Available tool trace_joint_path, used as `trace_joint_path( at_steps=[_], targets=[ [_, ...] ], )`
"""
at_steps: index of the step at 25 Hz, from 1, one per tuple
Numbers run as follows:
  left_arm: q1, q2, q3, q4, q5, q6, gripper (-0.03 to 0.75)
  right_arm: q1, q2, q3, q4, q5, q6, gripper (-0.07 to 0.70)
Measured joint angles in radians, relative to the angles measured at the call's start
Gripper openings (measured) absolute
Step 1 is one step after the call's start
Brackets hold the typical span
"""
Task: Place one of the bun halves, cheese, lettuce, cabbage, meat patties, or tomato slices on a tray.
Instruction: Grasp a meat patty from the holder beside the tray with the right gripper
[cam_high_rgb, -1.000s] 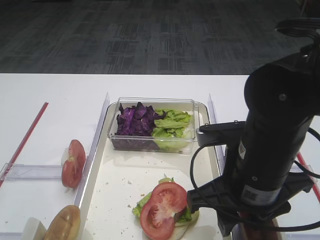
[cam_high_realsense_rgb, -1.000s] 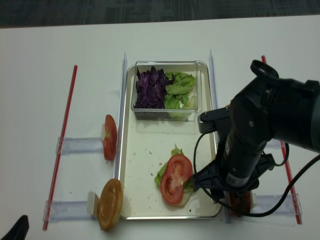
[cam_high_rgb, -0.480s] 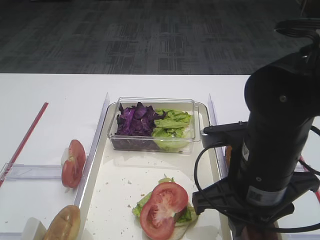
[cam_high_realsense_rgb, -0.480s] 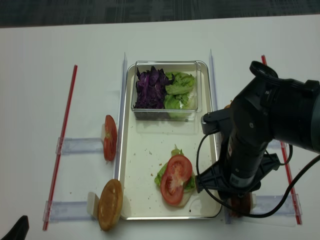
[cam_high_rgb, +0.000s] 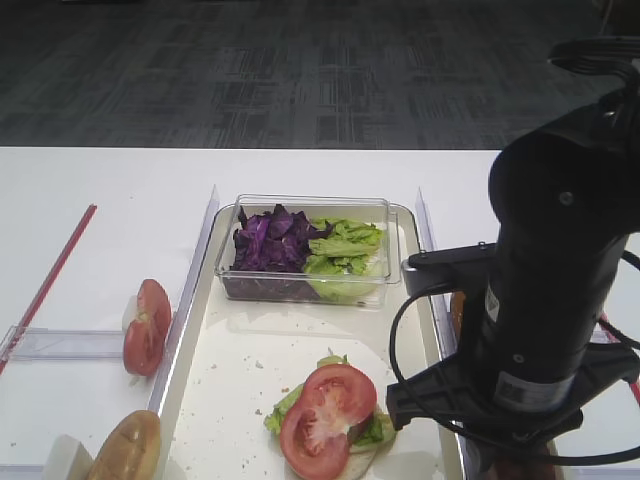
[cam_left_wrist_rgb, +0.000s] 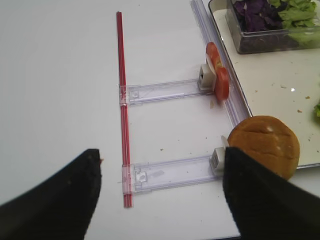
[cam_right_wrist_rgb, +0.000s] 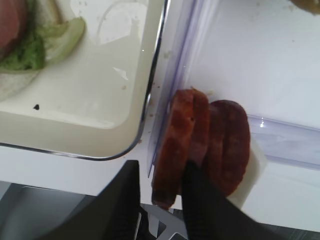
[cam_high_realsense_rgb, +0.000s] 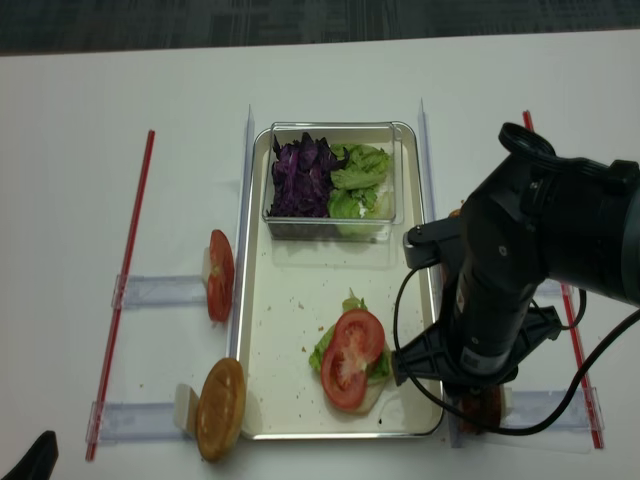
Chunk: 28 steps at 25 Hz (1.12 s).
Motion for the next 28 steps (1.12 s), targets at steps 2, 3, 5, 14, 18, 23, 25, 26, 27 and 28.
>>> trace_joint_path(
  at_steps=[2,3,5,14,18,23,25,26,27,28],
  targets=[
    [0.000,0.000,0.000,0.000,0.000,0.000,0.473,0.000,0.000,0.000,-0.001,0.000,0.000,0.253],
    [0.000,0.000,0.000,0.000,0.000,-0.007,0.473,0.000,0.000,0.000,-0.004,0.000,0.000,0.253],
    [0.000,0.000,0.000,0.000,0.000,-0.007,0.473,0.000,0.000,0.000,-0.008,0.000,0.000,0.251],
    [0.000,0.000,0.000,0.000,0.000,0.000,0.473,0.000,0.000,0.000,-0.017,0.000,0.002,0.190],
    [0.000,0.000,0.000,0.000,0.000,-0.007,0.473,0.000,0.000,0.000,-0.017,0.000,0.002,0.169],
    [0.000,0.000,0.000,0.000,0.000,0.000,0.473,0.000,0.000,0.000,-0.019,0.004,0.002,0.140],
    [0.000,0.000,0.000,0.000,0.000,0.000,0.473,0.000,0.000,0.000,-0.019,0.004,0.002,0.137],
    [0.000,0.000,0.000,0.000,0.000,0.000,0.473,0.000,0.000,0.000,-0.020,0.004,0.002,0.137],
    [0.000,0.000,0.000,0.000,0.000,0.000,0.473,0.000,0.000,0.000,-0.020,0.004,0.002,0.137],
    [0.000,0.000,0.000,0.000,0.000,0.000,0.473,0.000,0.000,0.000,-0.020,0.004,0.002,0.137]
  ],
)
